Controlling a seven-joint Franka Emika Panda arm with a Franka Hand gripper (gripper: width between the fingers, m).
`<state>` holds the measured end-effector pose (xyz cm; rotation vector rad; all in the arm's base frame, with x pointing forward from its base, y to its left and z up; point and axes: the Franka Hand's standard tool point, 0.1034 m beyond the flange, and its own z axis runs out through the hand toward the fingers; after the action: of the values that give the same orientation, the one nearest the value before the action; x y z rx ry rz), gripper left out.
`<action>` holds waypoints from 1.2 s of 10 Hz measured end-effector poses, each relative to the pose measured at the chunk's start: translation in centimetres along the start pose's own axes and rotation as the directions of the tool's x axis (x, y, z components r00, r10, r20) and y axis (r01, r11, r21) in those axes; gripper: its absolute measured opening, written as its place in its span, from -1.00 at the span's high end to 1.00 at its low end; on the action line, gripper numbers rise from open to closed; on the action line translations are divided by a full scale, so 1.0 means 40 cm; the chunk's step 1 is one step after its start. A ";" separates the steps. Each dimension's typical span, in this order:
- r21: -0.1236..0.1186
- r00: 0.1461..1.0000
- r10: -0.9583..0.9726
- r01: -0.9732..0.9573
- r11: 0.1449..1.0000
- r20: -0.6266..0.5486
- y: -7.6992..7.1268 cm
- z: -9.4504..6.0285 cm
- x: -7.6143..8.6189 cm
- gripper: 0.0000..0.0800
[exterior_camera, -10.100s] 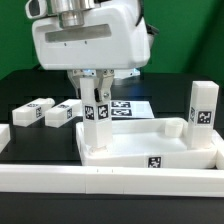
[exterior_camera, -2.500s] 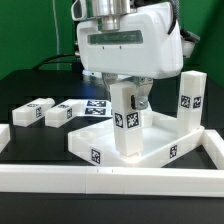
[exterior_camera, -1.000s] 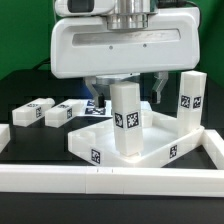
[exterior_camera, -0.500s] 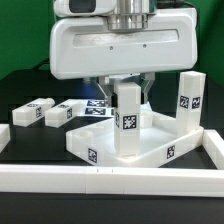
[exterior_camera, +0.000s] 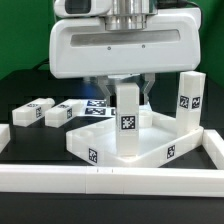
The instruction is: Assemble desk
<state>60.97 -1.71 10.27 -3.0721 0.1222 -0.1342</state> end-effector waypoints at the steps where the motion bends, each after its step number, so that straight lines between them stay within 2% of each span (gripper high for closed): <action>1: 0.000 0.993 0.115 -0.115 0.993 -0.001 -0.003 0.001 0.000 0.28; 4: 0.008 0.928 0.371 -0.371 0.928 0.001 -0.001 0.002 0.000 0.27; 5: 0.009 0.882 0.470 -0.470 0.882 0.003 -0.007 0.002 0.000 0.27; 6: 0.008 0.795 0.606 -0.606 0.795 0.008 -0.027 0.004 -0.003 0.27; 8: 0.003 0.687 0.726 -0.727 0.687 0.021 -0.049 0.005 -0.006 0.27; 10: 0.009 0.544 0.838 -0.839 0.544 0.032 -0.061 0.007 -0.005 0.27; 11: 0.010 0.509 0.860 -0.861 0.509 0.034 -0.065 0.007 -0.005 0.27; 12: 0.011 0.486 0.873 -0.874 0.486 0.038 -0.067 0.007 -0.005 0.05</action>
Offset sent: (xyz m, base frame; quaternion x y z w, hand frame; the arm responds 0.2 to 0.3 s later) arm -0.0014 -0.0026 -0.0085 -0.0082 -0.0169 0.2218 0.9749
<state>61.00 1.01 10.14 -2.5357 1.6259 -0.0256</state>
